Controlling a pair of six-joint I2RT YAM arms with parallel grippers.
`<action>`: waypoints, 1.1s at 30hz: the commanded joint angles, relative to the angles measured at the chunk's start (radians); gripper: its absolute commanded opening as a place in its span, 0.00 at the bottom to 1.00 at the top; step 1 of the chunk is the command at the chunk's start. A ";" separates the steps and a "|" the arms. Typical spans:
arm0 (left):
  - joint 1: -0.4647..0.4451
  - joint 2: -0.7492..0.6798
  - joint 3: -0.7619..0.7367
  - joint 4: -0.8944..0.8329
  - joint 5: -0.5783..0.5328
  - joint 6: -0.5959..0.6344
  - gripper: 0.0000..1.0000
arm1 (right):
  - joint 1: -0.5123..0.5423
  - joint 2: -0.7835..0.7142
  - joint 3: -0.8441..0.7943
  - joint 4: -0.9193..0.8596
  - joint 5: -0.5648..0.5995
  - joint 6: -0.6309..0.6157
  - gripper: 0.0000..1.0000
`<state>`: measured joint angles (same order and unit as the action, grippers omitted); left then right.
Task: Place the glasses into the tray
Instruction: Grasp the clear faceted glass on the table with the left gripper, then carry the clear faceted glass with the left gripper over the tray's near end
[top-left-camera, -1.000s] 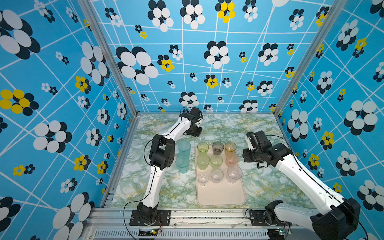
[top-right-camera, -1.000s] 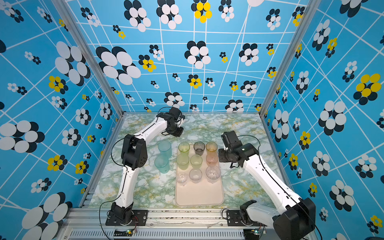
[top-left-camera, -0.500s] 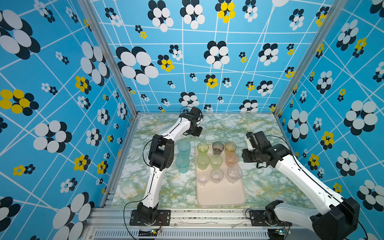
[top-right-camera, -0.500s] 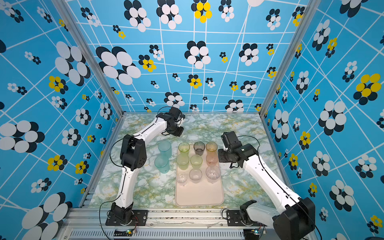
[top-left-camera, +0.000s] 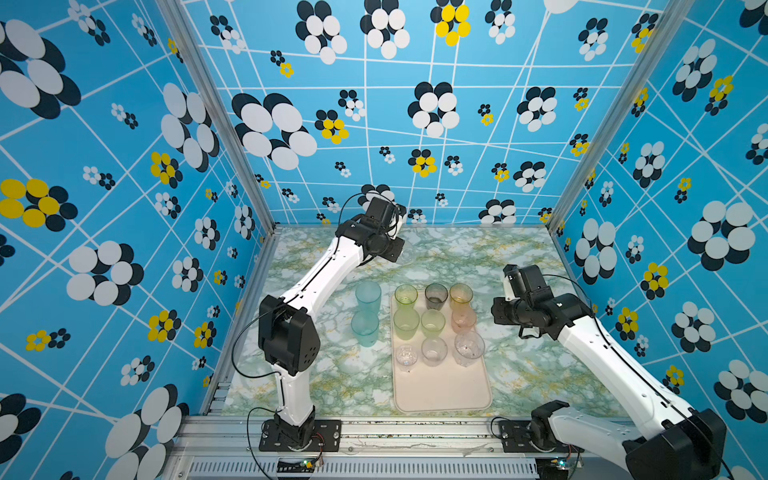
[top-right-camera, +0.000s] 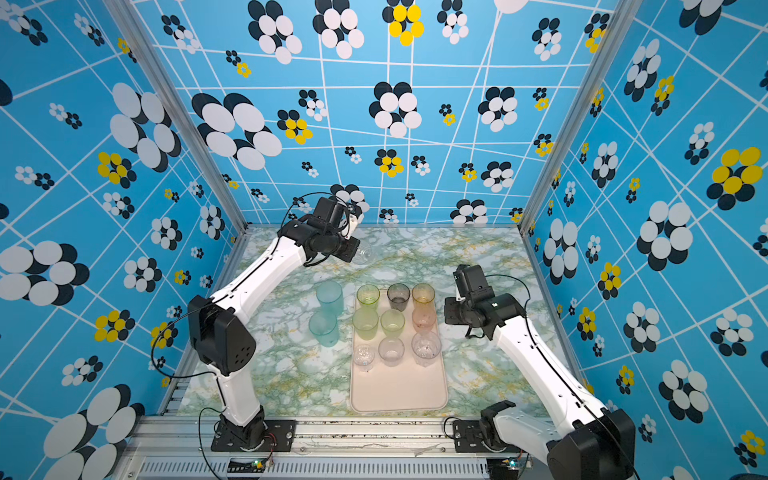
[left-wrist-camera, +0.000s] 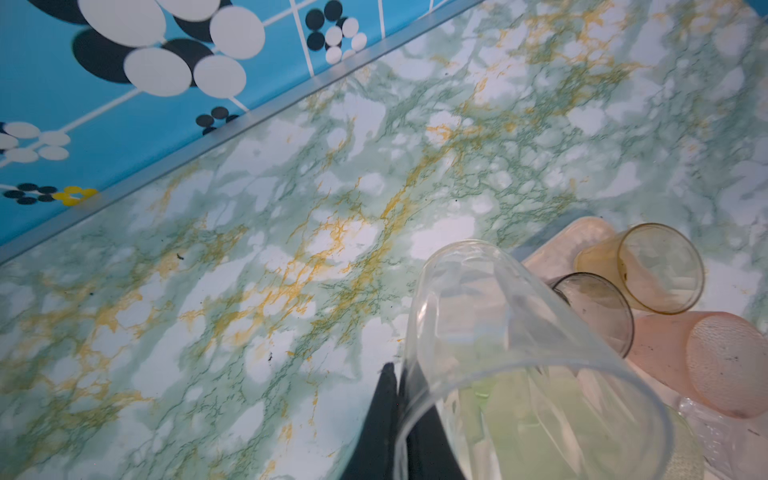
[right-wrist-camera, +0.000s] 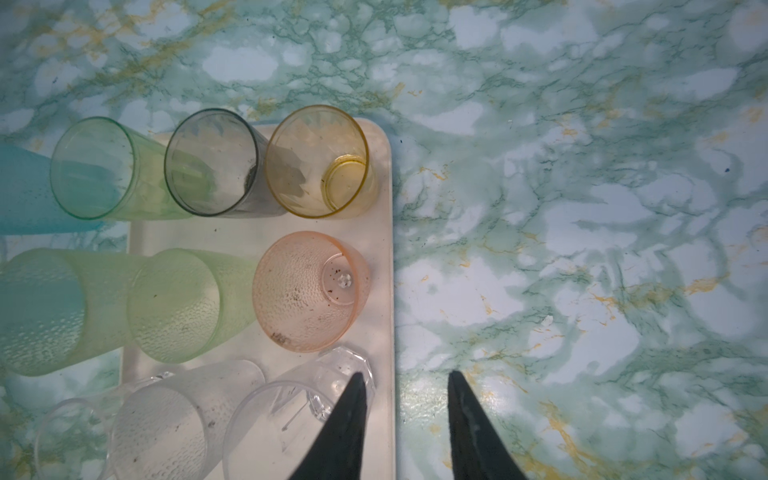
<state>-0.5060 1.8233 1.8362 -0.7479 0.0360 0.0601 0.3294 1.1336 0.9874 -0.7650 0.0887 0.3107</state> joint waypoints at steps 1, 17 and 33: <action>-0.064 -0.112 -0.060 -0.026 -0.032 0.037 0.06 | -0.038 -0.018 -0.013 0.034 -0.030 0.021 0.35; -0.629 -0.244 -0.139 -0.275 0.033 0.099 0.06 | -0.145 0.008 0.036 0.140 -0.151 0.067 0.35; -0.791 0.231 0.105 -0.367 -0.010 0.177 0.06 | -0.167 -0.001 0.038 0.144 -0.184 0.058 0.35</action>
<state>-1.2888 2.0232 1.8801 -1.0523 0.0502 0.2035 0.1692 1.1481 1.0107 -0.6270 -0.0822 0.3721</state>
